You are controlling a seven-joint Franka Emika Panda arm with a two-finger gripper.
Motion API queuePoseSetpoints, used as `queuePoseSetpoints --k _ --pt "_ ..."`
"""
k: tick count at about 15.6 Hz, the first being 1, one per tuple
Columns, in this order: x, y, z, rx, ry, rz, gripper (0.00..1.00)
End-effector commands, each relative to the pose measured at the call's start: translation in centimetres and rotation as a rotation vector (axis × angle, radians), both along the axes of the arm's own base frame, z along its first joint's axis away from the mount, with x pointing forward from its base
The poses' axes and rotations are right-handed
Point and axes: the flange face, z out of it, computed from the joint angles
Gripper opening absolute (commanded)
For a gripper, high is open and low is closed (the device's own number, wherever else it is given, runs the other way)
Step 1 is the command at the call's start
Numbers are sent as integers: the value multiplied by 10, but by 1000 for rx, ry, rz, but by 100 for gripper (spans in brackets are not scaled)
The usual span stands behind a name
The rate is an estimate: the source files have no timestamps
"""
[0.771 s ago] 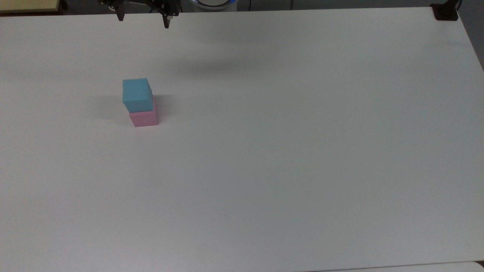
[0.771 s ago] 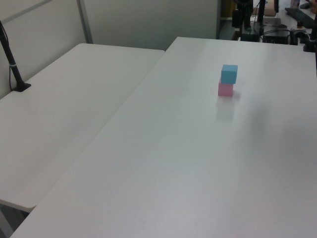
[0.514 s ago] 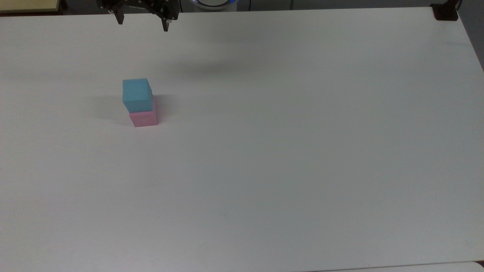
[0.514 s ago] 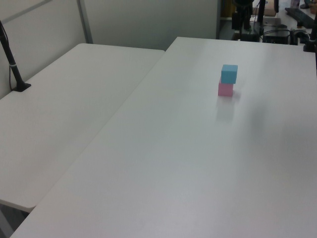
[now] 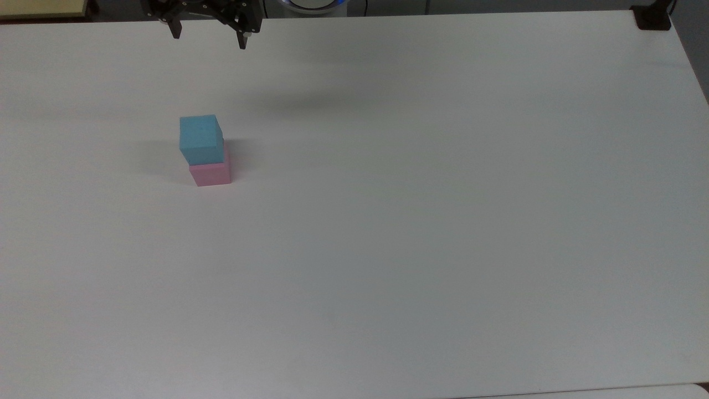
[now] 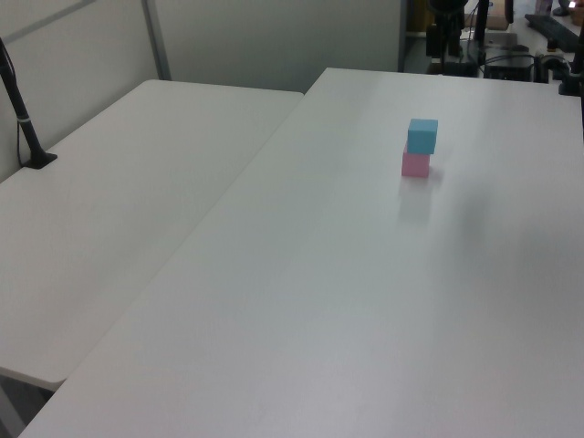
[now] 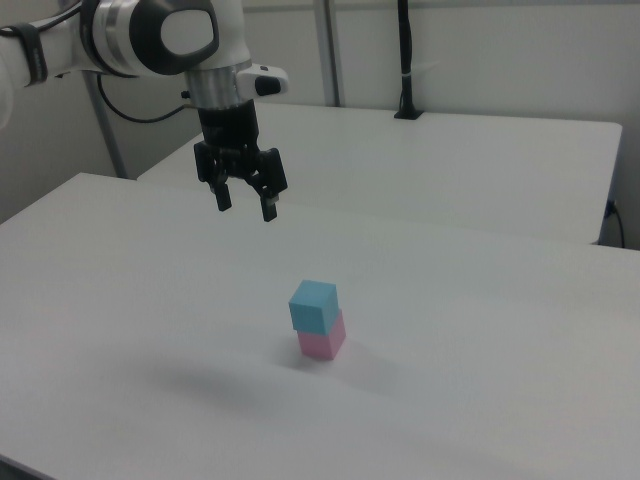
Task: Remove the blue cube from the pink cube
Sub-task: 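Move the open gripper over the blue cube and lower it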
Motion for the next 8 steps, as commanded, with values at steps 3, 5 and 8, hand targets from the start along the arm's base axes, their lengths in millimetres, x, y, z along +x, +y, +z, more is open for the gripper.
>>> queuePoseSetpoints --k 3,5,8 --pt "12 -30 -11 -27 -59 12 100" --pt "22 -54 -28 -44 -75 19 100" --pt "25 -82 -61 -39 -36 136 100"
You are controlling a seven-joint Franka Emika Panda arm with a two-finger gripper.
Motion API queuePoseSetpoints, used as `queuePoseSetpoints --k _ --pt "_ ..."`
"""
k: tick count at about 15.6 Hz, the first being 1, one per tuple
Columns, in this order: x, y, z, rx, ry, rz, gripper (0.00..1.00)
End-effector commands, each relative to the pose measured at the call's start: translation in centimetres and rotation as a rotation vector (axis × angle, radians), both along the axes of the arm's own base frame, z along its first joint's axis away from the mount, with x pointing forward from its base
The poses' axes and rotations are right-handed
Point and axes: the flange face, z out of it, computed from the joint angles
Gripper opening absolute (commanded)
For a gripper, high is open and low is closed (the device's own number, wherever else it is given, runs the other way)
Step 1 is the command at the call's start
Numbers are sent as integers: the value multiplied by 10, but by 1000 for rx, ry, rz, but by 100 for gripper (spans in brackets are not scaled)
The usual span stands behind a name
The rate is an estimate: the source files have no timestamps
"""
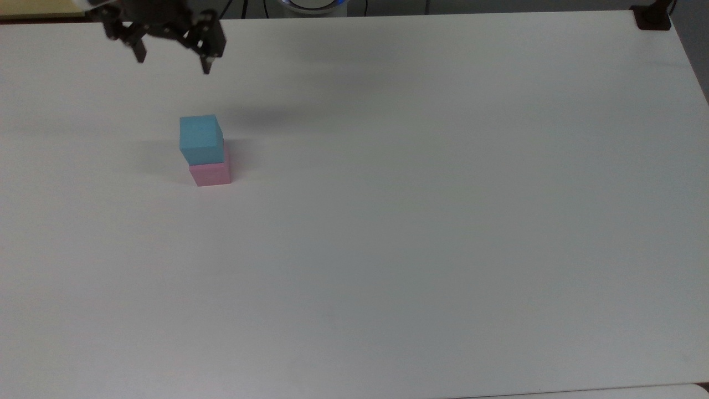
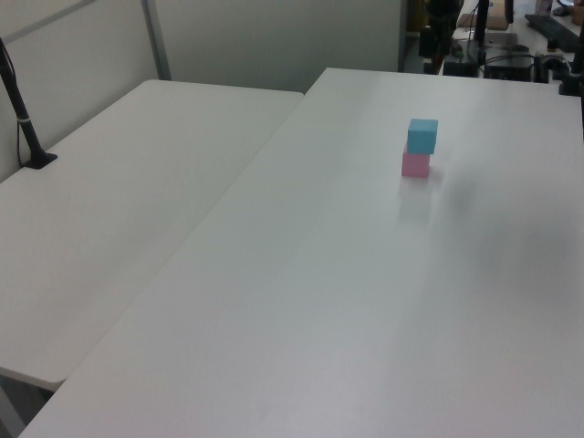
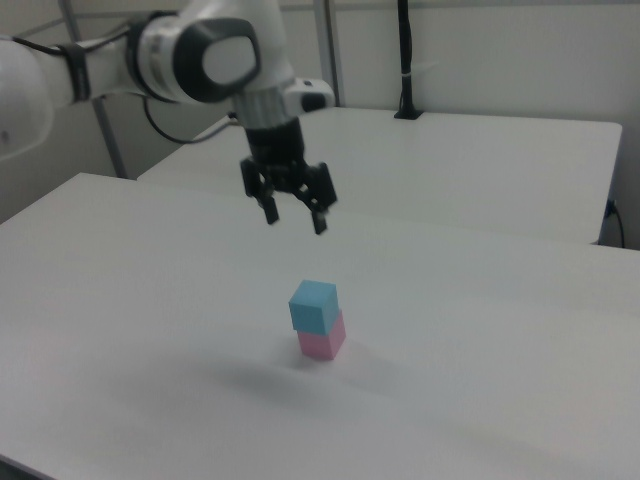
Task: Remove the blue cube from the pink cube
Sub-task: 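Move the open gripper over the blue cube and lower it, then close the gripper on the light blue cube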
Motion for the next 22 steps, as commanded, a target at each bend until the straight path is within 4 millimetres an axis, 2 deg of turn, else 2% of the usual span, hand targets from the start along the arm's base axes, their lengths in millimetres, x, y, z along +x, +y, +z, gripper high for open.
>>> queuePoseSetpoints --k 1,3,4,7,11,13,14,16,17,21,22 --pt "3 -32 -39 -5 49 165 100" --pt "8 -33 -61 10 89 225 100" --pt "14 -23 -80 17 120 250 100" --pt "21 -18 -104 25 153 267 100" --pt "31 6 -140 27 152 298 100" --pt "31 6 -143 27 155 295 96" --pt "31 10 -143 29 159 301 72" --pt "30 25 -142 36 182 331 31" --pt "26 24 -136 44 197 329 25" --pt "7 31 -87 67 198 331 25" --pt "6 44 -81 77 198 337 25"
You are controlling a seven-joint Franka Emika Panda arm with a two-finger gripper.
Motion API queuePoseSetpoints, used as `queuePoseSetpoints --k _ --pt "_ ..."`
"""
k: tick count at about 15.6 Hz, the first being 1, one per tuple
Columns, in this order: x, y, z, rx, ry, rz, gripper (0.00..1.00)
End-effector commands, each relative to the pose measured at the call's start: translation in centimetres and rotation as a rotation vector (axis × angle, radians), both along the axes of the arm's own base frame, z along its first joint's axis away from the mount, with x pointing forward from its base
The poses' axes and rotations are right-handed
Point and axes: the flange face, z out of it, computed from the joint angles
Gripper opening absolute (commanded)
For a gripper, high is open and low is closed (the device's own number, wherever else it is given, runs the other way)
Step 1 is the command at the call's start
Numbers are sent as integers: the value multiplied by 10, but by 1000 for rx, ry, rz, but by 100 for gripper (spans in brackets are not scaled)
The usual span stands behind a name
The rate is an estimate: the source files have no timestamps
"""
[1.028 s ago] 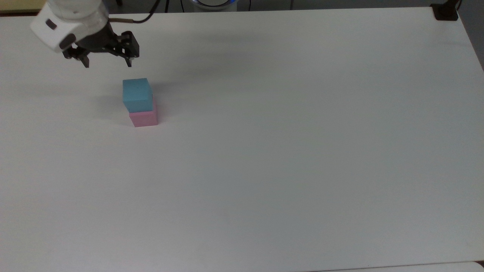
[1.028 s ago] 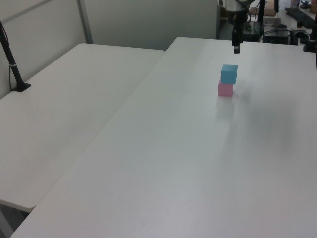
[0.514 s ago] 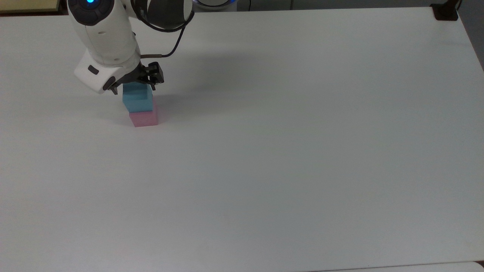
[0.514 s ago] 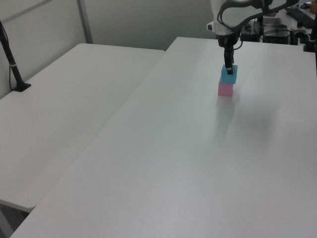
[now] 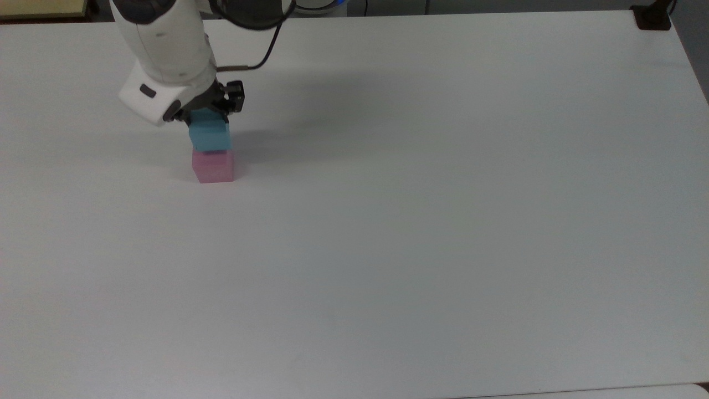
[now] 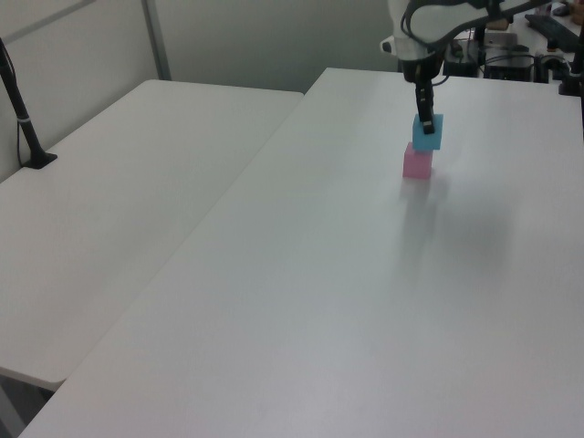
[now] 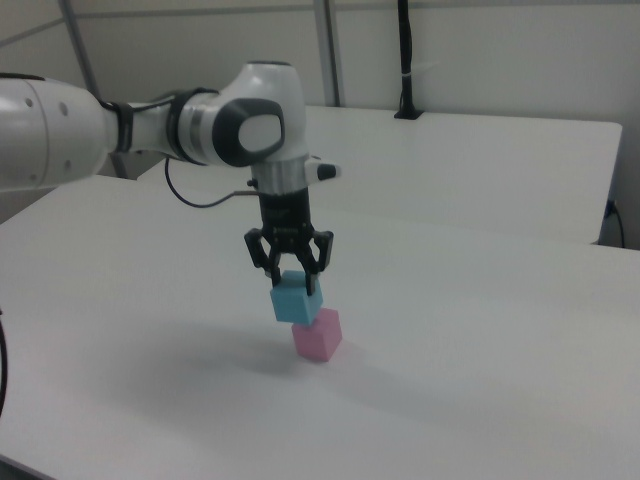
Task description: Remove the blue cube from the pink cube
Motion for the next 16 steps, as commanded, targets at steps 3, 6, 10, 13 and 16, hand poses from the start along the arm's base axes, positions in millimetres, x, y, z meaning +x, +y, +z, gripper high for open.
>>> queuePoseSetpoints --k 3,6,10,13,16 --pt "-14 94 32 58 18 60 25" --pt "-14 174 11 32 43 74 26" --pt "-19 245 -18 26 53 85 28" --pt "-30 266 -45 14 90 119 28" --pt "-31 271 -67 1 103 109 28"
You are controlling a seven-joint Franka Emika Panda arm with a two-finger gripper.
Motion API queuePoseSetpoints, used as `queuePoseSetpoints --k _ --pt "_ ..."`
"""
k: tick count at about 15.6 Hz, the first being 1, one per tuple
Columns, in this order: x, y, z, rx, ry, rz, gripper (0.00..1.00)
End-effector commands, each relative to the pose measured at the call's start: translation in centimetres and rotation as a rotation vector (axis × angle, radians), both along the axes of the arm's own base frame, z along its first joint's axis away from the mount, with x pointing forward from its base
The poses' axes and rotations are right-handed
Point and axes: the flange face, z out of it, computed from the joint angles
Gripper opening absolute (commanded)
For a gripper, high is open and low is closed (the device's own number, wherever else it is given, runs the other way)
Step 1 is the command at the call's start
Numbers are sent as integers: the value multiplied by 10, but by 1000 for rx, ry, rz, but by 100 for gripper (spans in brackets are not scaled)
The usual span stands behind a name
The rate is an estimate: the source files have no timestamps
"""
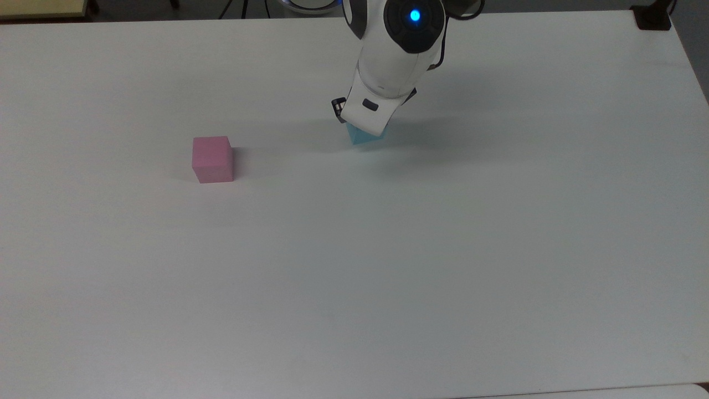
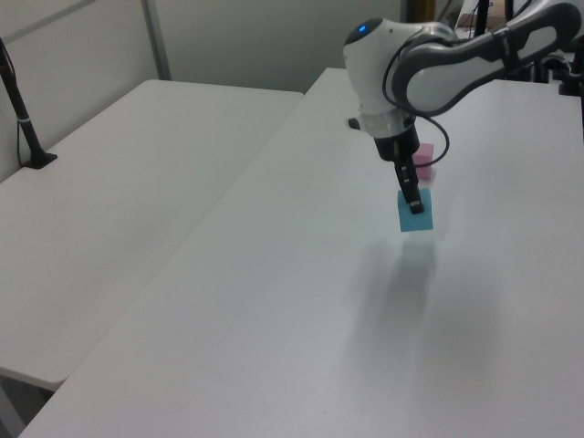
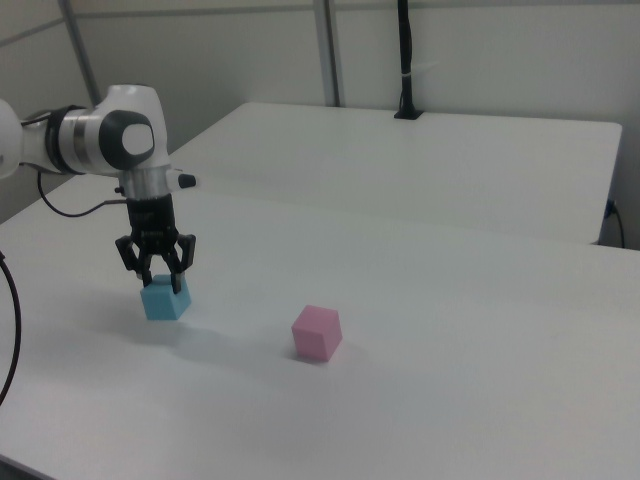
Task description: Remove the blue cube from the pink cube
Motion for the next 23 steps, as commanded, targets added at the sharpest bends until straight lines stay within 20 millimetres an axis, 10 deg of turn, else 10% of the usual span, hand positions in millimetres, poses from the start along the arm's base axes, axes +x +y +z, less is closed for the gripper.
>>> queuePoseSetpoints --k 1,3,5,9,12,17,23 --pt "-4 2 -26 -5 12 -27 32" --pt "-5 5 -40 -16 34 -21 51" --pt "-10 11 -46 -30 39 -45 100" --pt "-11 14 -33 -61 19 -134 100" --pt "-10 -3 27 -43 -28 -177 100" --pt "-9 -92 144 16 -160 -319 100" --pt "-31 -159 192 -50 -196 -396 100"
